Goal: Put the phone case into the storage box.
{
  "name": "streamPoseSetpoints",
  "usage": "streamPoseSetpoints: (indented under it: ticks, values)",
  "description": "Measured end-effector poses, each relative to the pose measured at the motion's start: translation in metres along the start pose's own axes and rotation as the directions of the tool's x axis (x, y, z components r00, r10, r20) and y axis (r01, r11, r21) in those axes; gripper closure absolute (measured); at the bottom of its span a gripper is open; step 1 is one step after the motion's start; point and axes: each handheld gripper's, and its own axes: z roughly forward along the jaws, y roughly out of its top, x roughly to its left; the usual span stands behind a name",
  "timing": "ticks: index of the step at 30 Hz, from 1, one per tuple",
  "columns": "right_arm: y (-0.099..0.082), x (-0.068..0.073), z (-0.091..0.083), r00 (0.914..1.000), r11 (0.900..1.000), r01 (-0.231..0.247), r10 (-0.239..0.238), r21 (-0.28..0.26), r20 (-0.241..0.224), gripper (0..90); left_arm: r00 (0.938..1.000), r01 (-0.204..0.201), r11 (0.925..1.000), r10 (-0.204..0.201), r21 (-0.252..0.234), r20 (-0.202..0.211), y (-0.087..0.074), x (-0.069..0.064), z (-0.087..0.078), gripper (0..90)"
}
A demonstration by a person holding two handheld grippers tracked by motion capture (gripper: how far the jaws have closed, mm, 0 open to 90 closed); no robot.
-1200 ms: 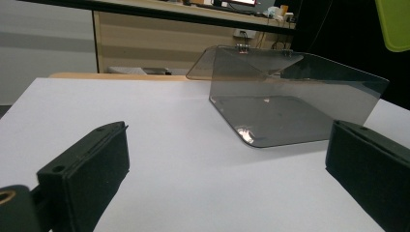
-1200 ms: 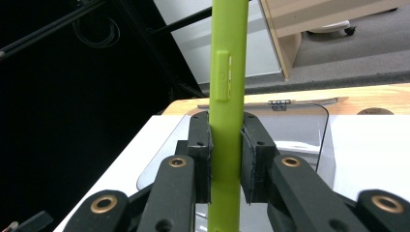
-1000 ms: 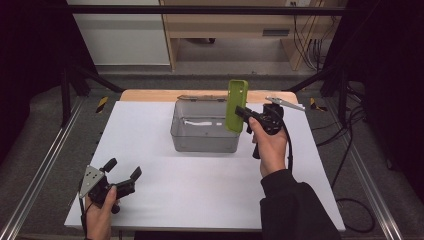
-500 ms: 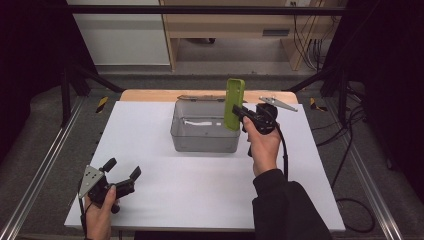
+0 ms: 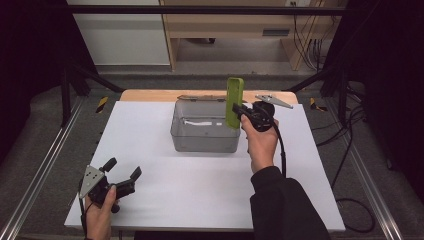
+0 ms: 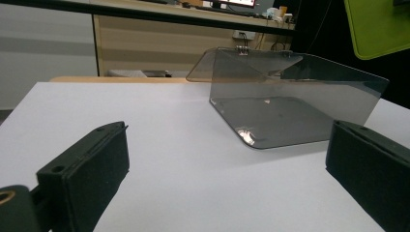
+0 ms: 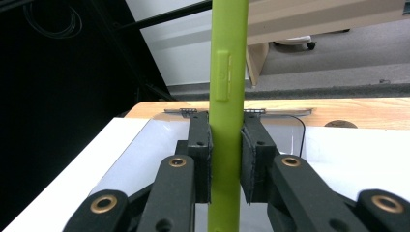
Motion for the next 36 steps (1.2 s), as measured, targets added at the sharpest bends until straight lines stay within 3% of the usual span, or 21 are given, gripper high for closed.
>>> streamPoseSetpoints:
  ticks: [16, 36]
  values:
    - [-0.003, 0.003, 0.011, 0.9976, 0.9989, 0.045, -0.046, 0.013, 0.051, 77.3, 0.9978, -0.066, 0.9976, 0.066, -0.019, 0.006, 0.0, -0.002, 0.0, 1.5]
    - [-0.004, 0.001, 0.016, 0.9927, 0.9983, 0.051, -0.054, 0.026, 0.108, 77.3, 0.9969, -0.077, 0.9967, 0.077, -0.026, 0.01, 0.0, -0.001, -0.001, 1.6]
